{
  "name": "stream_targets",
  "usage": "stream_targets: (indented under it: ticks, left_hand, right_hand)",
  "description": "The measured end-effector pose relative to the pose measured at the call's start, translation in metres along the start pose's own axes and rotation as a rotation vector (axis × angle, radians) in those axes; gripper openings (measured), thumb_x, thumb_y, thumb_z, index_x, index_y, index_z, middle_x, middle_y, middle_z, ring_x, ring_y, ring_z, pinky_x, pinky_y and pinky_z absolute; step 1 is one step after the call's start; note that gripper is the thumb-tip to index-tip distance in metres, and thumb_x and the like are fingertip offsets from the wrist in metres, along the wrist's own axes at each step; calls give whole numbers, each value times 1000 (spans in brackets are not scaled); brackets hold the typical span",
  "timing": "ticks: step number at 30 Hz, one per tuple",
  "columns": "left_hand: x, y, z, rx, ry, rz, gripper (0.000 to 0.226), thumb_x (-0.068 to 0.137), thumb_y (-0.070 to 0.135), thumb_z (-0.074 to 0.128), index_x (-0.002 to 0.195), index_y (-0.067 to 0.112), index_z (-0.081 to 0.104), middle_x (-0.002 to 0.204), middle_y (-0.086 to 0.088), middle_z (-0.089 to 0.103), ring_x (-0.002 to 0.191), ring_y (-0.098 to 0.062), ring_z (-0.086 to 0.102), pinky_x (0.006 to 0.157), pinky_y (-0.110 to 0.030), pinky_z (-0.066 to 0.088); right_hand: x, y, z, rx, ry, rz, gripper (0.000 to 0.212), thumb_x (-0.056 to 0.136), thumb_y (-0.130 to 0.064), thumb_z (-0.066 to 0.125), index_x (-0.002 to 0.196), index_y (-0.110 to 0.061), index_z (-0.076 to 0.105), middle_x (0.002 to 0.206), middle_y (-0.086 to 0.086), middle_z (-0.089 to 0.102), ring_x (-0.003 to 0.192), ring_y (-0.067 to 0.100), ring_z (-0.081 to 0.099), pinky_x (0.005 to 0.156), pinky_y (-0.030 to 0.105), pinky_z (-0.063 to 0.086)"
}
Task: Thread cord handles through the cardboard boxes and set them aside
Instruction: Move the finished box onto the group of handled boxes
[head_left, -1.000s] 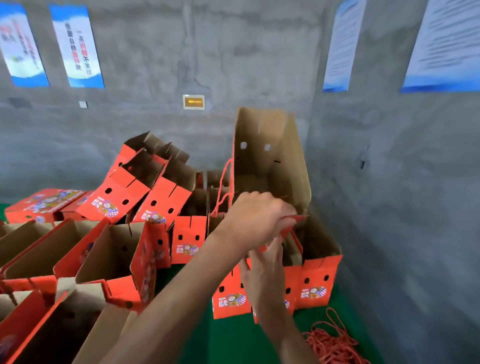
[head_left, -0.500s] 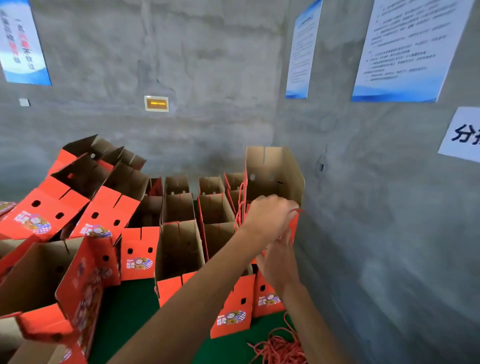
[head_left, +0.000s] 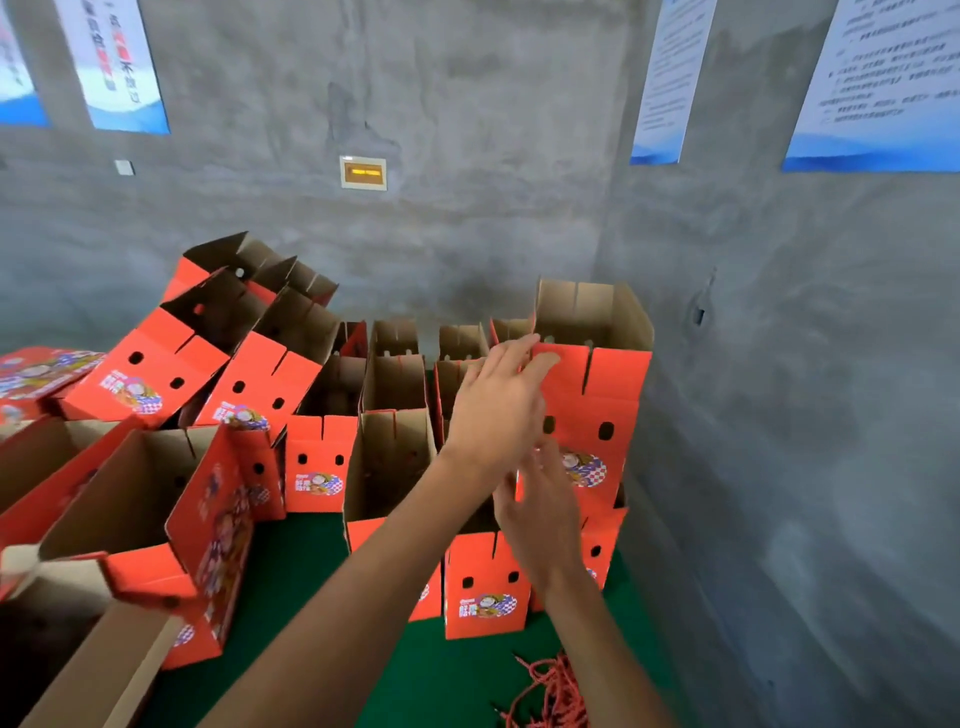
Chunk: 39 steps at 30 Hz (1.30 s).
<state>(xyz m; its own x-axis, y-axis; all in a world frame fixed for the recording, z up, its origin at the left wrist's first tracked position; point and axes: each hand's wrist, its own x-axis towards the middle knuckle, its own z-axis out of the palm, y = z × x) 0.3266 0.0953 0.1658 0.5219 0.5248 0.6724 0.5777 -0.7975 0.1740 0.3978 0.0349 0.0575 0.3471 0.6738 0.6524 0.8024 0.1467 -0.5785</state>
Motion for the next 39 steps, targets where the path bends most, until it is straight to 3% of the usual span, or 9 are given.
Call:
stream_targets:
  ticks: [5,11,18,24,28,32,36,39]
  left_hand:
    - [-45,-94,-32,23,5,-279,44,97,13,53,139,24,59,152,0,48,138,-25,44,109,-49,42]
    - [-83,-222,-56,101,-63,-500,46,95,10,54,140,20,57,150,-3,48,133,-29,48,106,-45,44]
    - [-69,-338,-38,89,-172,-569,50,96,9,51,144,23,53,155,-2,42,140,-28,43,105,-50,47]
    - [-27,-397,3,34,-225,-553,56,93,5,52,144,26,52,155,-1,43,139,-27,42,104,-48,48]
    - [-9,-418,36,-41,-231,-552,50,94,8,51,141,27,56,145,0,51,133,-26,47,98,-44,51]
    - [-8,-429,63,-57,-293,-604,41,95,12,48,130,25,65,135,-2,61,123,-28,57,93,-40,50]
    - [-14,-436,72,-42,-317,-613,40,96,12,49,130,25,65,133,-2,62,121,-27,58,92,-40,49]
    - [-21,-438,68,-44,-326,-617,45,96,10,49,136,25,62,136,-3,62,124,-29,57,96,-42,50]
  right_hand:
    - [17,-44,65,49,-118,-90,29,105,-32,56,133,-28,60,132,-11,51,122,8,53,93,27,53]
    - [43,-85,179,29,-257,-168,38,101,-29,55,138,-27,59,138,-8,53,129,12,52,100,33,52]
    - [107,-91,308,-92,-439,-82,42,102,-37,52,143,-32,55,139,-5,51,126,16,56,93,35,54]
    - [160,-64,369,-264,-622,14,46,103,-36,51,149,-29,48,146,0,48,134,21,49,103,40,50]
    - [176,-44,397,-386,-699,-56,35,100,-29,55,133,-20,60,127,4,63,121,27,59,97,41,52]
    - [174,-26,425,-518,-711,-186,23,99,-23,53,113,-16,71,107,5,76,108,28,68,106,39,40]
    - [164,-18,440,-476,-797,-186,23,103,-13,47,104,-8,69,102,12,75,96,33,72,74,34,42]
    - [163,-22,433,-433,-876,-170,18,102,-15,51,101,-8,68,95,12,74,87,33,73,67,33,41]
